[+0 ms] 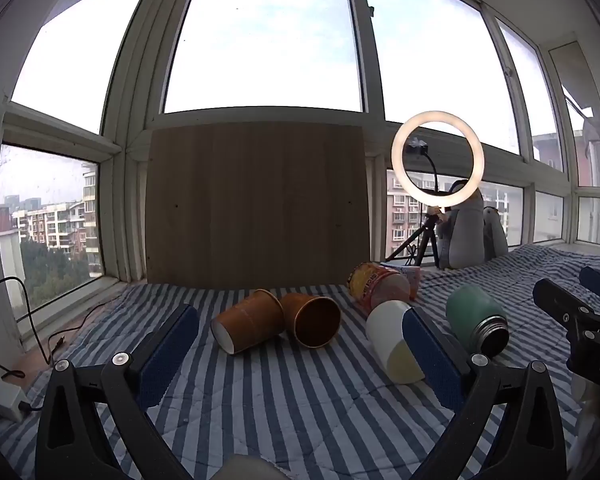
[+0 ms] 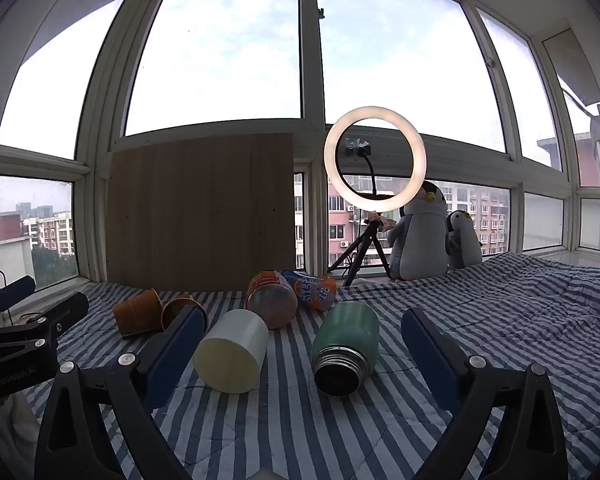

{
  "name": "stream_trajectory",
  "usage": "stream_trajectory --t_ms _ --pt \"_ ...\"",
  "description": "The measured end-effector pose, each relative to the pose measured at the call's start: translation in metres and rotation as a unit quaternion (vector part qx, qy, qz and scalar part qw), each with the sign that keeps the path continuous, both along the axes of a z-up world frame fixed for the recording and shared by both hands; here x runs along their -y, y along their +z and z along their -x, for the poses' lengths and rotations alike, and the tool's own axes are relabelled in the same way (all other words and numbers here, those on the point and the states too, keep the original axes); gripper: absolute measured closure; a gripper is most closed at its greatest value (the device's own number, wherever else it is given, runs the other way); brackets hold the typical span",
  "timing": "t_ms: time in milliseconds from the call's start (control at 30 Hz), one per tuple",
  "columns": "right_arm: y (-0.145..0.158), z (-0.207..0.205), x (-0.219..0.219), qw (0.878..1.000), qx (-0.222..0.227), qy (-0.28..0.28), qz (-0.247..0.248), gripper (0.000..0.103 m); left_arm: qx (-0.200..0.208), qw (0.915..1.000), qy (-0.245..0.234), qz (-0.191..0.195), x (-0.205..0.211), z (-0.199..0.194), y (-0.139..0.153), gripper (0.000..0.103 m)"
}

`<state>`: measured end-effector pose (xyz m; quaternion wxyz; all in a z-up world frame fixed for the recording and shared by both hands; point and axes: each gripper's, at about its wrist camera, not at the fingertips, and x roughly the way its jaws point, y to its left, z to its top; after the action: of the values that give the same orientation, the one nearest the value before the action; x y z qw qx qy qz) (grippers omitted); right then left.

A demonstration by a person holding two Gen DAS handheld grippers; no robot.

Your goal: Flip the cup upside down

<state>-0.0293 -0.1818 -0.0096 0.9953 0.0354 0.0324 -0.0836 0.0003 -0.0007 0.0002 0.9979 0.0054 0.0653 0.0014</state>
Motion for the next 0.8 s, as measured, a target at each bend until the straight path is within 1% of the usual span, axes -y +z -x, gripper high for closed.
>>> stream_trajectory --t_ms 333,400,800 --pt "-0.0005 -0.0021 -0.0014 1.0 -0.002 0.0 0.001 0.005 -0.007 0.9999 0.001 0.012 -0.0034 -0.0029 -0.0041 0.0" --pt "-0.0014 -0.0037 -0.0021 1.0 -0.002 -0.001 0.001 0.005 -0.005 1.0 -0.001 0.005 0.0008 -0.0023 -0.0005 0.0" --pt "0.0006 0.0004 -0.0008 1.0 -0.002 -0.001 -0.001 0.005 -0.006 1.0 0.001 0.004 0.0019 -0.0032 -0.0041 0.0"
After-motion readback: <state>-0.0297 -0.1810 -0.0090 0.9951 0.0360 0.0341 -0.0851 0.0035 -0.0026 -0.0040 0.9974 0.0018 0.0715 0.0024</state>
